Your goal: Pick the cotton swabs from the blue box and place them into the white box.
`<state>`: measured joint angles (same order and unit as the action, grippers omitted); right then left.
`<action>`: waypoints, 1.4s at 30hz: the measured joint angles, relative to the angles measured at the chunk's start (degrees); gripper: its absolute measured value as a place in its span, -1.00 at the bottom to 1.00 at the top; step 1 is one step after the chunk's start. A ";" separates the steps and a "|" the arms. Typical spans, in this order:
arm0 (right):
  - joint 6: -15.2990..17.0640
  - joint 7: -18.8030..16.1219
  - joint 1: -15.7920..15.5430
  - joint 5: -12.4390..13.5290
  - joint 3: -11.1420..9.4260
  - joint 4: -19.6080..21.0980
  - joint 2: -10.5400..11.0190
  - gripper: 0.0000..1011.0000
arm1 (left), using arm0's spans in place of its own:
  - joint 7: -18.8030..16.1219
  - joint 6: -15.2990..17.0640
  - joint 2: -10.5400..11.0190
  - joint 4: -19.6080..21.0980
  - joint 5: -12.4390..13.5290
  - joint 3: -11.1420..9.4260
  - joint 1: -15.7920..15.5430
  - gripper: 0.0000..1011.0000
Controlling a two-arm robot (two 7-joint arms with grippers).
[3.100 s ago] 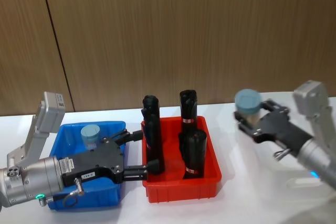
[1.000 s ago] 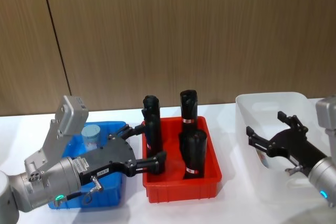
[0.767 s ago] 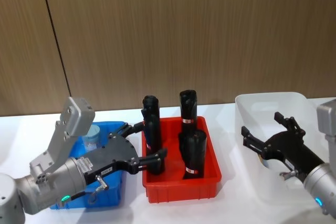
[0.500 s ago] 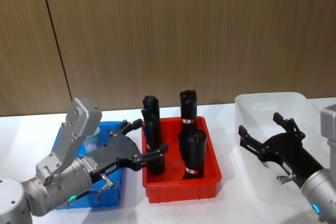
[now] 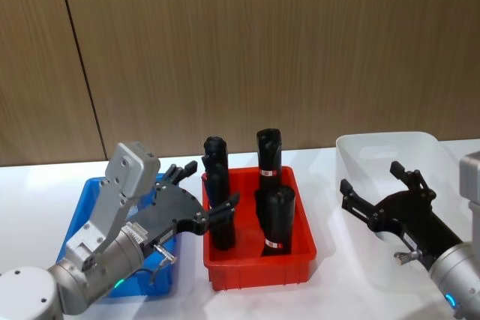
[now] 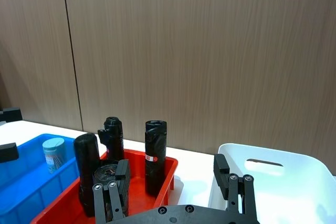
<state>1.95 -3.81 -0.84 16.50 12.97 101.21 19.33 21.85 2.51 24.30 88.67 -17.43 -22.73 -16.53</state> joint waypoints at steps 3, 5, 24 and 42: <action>0.00 0.00 0.00 0.00 -0.01 0.02 0.00 0.98 | -1.76 -0.13 -0.20 0.37 0.49 -0.28 0.23 0.99; 0.00 0.00 0.00 0.00 -0.02 0.03 0.00 0.98 | -3.46 -0.24 -0.40 0.75 0.96 -0.55 0.48 0.99; 0.01 -0.02 0.00 -0.03 -0.03 0.03 0.00 0.98 | -17.58 -1.43 -2.03 3.79 4.92 -2.77 2.47 0.99; 0.00 -0.02 0.00 -0.04 -0.03 0.02 0.00 0.98 | -21.24 -1.75 -2.43 4.56 5.97 -3.34 3.00 0.99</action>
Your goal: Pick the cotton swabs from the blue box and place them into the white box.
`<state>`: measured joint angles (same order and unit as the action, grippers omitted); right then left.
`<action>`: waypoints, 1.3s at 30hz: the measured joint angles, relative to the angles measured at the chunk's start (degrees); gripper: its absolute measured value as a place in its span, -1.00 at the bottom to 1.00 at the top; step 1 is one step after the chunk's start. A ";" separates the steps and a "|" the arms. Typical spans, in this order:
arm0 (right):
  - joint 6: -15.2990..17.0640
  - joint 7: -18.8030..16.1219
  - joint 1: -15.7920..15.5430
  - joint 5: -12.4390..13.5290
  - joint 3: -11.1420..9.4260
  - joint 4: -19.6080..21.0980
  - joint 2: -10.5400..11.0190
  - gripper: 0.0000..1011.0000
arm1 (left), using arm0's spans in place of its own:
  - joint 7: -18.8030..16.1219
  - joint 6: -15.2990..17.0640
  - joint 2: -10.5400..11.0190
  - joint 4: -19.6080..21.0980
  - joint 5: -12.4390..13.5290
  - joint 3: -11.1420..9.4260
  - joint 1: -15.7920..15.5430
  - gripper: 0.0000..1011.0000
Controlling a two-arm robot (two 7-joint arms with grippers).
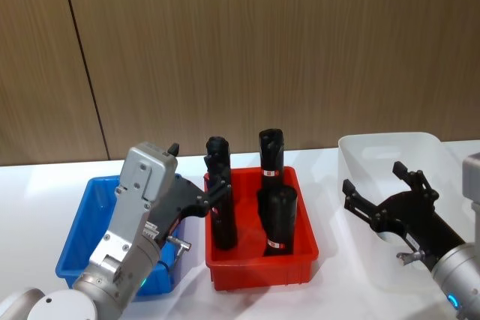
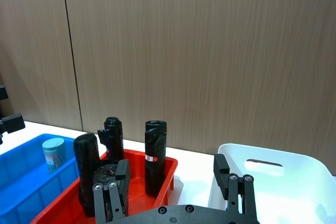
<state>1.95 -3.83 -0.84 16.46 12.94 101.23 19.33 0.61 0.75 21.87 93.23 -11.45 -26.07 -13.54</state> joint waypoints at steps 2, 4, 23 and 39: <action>0.00 0.00 0.01 0.00 0.00 -0.01 0.00 0.98 | 0.00 0.00 0.01 0.00 0.00 0.00 0.00 0.99; 0.00 0.00 0.01 0.00 0.00 -0.01 0.00 0.98 | 0.00 0.00 0.02 0.00 0.00 0.00 -0.01 0.99; 1.44 -5.35 0.50 1.21 -0.39 -0.54 0.71 0.98 | 0.02 0.04 0.03 -0.04 -0.03 0.04 -0.05 0.99; 5.12 -15.30 4.22 0.22 0.73 -5.15 -0.14 0.98 | 0.02 0.04 0.03 -0.06 -0.03 0.04 -0.05 0.99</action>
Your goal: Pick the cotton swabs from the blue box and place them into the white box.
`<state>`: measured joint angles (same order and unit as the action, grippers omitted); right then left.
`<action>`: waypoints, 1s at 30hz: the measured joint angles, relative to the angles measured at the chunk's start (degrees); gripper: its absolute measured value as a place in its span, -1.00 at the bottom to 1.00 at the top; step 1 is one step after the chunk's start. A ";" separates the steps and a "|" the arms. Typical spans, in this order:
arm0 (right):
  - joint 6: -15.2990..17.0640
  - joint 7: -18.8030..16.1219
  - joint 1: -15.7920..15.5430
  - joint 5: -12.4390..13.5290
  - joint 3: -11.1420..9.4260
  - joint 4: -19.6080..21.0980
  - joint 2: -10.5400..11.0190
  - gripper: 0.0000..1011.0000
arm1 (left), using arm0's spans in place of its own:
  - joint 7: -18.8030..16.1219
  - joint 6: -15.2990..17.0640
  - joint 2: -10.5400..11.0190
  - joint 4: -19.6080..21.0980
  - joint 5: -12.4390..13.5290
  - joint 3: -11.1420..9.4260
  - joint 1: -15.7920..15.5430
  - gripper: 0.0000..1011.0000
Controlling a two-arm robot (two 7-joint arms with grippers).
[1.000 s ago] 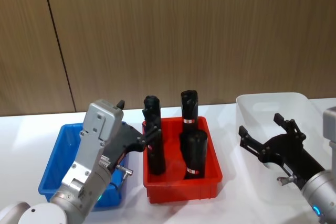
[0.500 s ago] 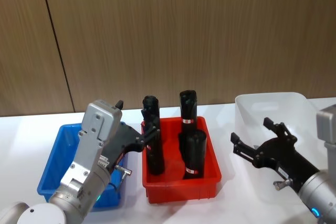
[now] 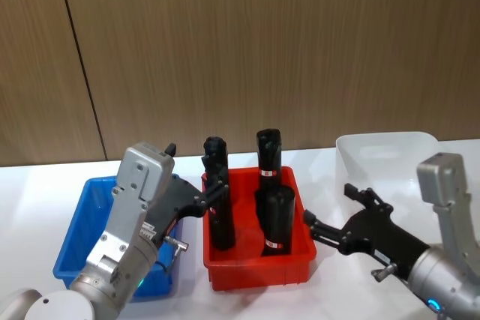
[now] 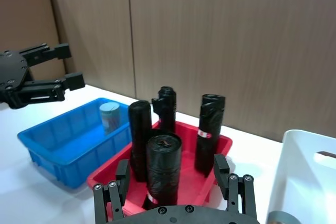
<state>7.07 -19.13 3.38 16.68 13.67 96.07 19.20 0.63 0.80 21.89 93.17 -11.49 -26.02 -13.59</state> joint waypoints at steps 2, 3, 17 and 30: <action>0.27 -0.67 0.61 -0.28 0.19 -0.76 -0.32 0.98 | 0.00 0.00 0.00 0.00 0.00 0.00 0.00 0.99; 0.44 -1.10 0.90 -0.43 0.27 -1.15 -0.48 0.98 | 0.00 0.00 0.00 0.00 0.00 0.00 0.00 0.99; 1.61 -4.68 7.56 -3.56 1.64 -11.04 -3.84 0.98 | -0.01 0.00 0.00 0.00 0.01 0.00 0.00 0.99; 0.87 -6.62 13.70 -6.24 2.74 -21.81 -6.93 0.98 | -0.01 0.00 0.00 0.00 0.01 0.00 0.00 0.99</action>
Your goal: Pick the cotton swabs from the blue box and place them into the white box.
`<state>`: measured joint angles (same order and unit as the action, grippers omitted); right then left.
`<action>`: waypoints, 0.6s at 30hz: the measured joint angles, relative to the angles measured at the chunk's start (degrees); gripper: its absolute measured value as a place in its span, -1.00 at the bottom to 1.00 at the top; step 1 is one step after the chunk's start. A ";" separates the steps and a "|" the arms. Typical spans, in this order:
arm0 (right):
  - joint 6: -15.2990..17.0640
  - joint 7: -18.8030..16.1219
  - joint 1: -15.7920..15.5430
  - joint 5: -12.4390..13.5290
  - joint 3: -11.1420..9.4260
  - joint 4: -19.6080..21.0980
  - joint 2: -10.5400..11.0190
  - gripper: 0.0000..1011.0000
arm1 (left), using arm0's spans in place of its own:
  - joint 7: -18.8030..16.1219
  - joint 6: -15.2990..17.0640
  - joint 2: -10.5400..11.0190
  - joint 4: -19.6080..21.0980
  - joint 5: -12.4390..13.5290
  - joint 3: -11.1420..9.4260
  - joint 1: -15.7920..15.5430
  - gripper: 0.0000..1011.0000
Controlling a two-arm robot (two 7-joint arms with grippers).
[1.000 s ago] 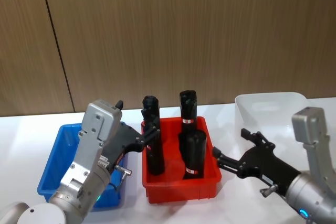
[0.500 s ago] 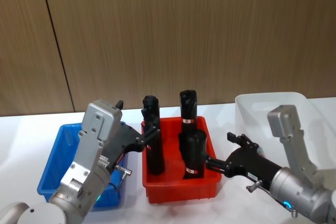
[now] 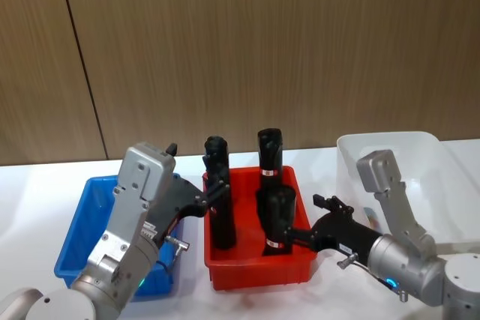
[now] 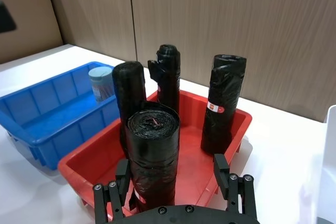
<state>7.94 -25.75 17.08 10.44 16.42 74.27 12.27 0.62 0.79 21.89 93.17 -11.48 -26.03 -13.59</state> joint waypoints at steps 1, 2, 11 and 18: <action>-0.14 -0.11 0.65 -0.23 0.15 -1.14 -0.33 0.98 | 0.00 0.00 0.00 0.00 0.00 0.00 0.00 0.99; -0.25 -0.19 0.93 -0.37 0.20 -1.61 -0.47 0.98 | 0.00 0.00 0.00 0.00 0.00 0.00 0.00 0.99; -0.97 -0.58 3.53 -1.27 0.84 -5.99 -1.83 0.98 | 0.00 0.00 0.00 0.00 0.00 0.00 0.00 0.99; -1.39 -0.70 5.29 -1.84 1.27 -8.73 -2.75 0.95 | 0.00 0.00 0.00 0.00 0.00 0.00 0.00 0.99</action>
<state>6.55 -26.45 22.37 8.60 17.68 65.54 9.51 0.62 0.79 21.89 93.17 -11.48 -26.03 -13.59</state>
